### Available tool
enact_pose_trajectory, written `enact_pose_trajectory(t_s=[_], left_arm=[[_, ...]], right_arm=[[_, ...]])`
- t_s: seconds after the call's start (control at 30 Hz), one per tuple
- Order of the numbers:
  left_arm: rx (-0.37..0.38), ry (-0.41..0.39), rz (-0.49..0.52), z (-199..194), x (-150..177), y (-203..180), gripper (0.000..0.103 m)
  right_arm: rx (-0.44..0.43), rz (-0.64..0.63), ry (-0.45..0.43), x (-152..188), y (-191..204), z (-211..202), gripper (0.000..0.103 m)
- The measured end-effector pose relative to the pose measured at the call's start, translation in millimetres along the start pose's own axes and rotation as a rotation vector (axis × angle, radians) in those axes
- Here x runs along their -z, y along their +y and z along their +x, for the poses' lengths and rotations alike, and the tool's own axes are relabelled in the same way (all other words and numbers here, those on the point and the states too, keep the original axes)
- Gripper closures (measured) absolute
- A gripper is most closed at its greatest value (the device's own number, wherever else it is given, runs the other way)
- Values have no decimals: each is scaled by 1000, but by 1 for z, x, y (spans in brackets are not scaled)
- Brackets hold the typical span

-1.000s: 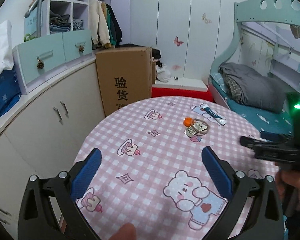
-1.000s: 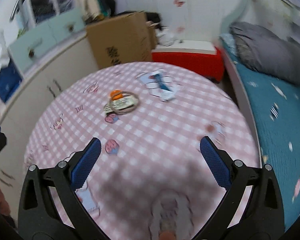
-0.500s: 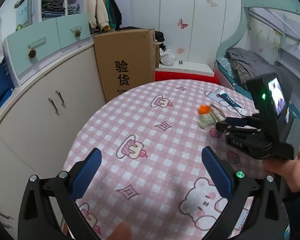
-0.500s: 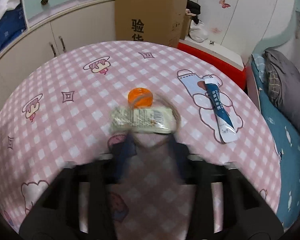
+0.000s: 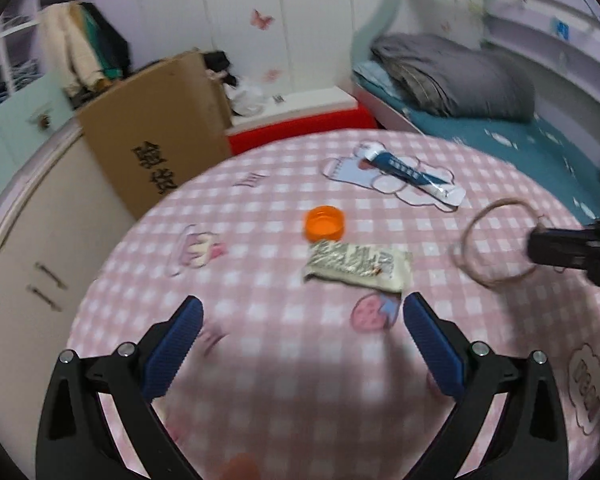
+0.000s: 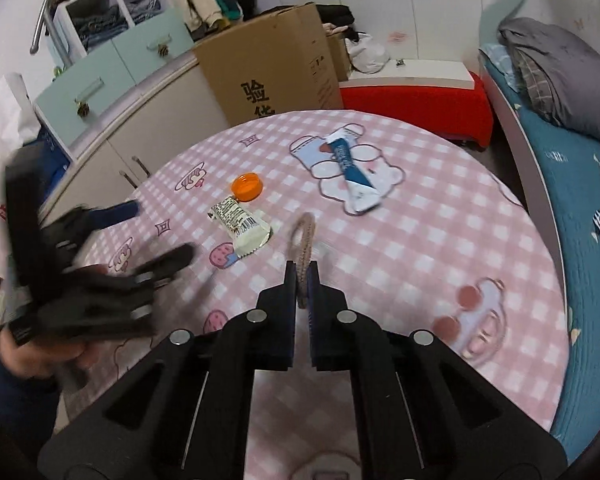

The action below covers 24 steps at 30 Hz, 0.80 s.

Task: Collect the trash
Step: 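Grasp the foil snack wrapper with the left tool while the right tool grasps the rubber band, then lift the foil wrapper with the left tool while the right tool holds the rubber band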

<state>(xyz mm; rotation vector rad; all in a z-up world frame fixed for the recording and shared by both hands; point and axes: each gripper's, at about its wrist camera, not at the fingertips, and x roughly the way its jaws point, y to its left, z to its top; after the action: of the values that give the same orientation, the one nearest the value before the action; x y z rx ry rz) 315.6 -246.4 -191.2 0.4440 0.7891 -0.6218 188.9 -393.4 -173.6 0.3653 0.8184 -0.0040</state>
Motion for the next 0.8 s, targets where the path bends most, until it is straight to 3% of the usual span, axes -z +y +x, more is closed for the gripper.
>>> enact_pose_trajectory(t_s=[0.13, 0.3, 0.33, 0.37, 0.4, 0.6, 0.8], left_arm=[[58, 24, -54, 15, -8, -10, 5], [51, 35, -141, 30, -19, -12, 6], [64, 43, -157, 34, -20, -12, 8], [88, 64, -162, 40, -20, -14, 33], [71, 63, -144, 41, -20, -18, 41], [177, 31, -127, 28, -7, -25, 56], [220, 5, -129, 6, 20, -28, 58]], right_arm=[[-13, 30, -24, 1, -9, -11, 98], [-34, 37, -33, 3, -11, -15, 98], [-38, 41, -35, 3, -11, -16, 98], [-42, 45, -38, 3, -12, -17, 98], [-46, 46, -39, 4, -12, -19, 98], [-61, 52, -49, 7, -14, -25, 98], [-66, 65, -45, 16, -14, -31, 98]])
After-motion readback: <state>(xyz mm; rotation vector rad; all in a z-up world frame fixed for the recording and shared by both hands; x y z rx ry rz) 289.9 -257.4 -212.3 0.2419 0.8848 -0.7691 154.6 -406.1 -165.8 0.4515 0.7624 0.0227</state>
